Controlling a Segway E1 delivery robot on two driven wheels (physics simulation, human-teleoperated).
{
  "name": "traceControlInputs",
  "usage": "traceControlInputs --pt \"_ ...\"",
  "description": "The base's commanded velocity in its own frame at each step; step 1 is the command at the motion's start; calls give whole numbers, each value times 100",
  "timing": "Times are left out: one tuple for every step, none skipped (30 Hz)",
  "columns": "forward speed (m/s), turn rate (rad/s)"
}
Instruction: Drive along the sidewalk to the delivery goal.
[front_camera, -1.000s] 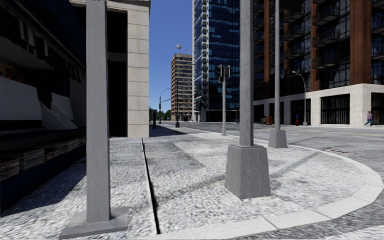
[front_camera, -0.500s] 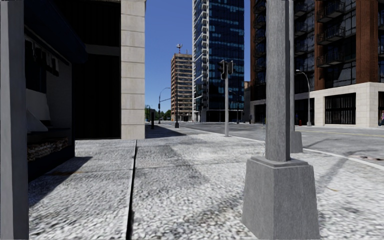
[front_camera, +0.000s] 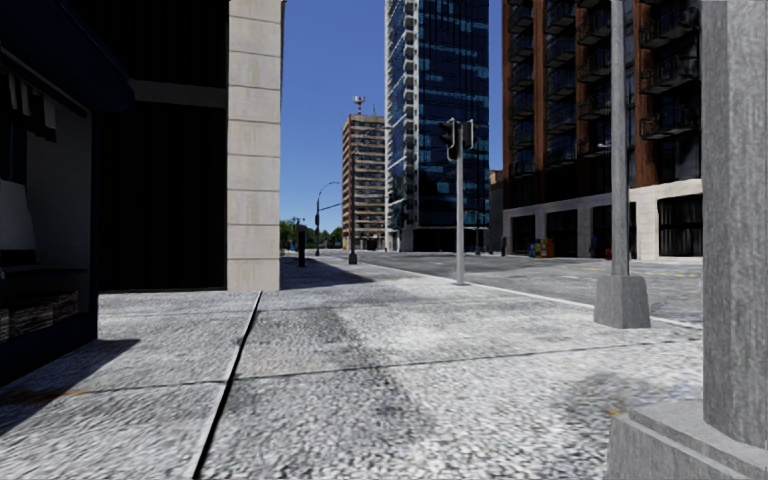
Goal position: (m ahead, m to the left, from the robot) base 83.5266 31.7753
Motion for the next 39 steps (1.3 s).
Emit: traceControlInputs --pt "153 0" --pt "153 0" --pt "153 0" --pt "153 0" --pt "153 0" --pt "153 0" --pt "153 0" --pt "153 0" --pt "153 42" --pt "153 93" --pt "153 93" --pt "153 101" --pt "153 104" --pt "153 105" --pt "153 105" --pt "153 105" --pt "153 105" --pt "153 91" --pt "153 22" --pt "153 10" --pt "153 2" --pt "153 2" --pt "153 0" --pt "153 0" --pt "153 0" --pt "153 0" --pt "153 0" --pt "153 0" --pt "153 0" --pt "153 0" --pt "153 0" --pt "153 0" --pt "153 0" --pt "152 0" --pt "152 0" --pt "152 0" --pt "152 0" --pt "152 -69" --pt "152 -89"
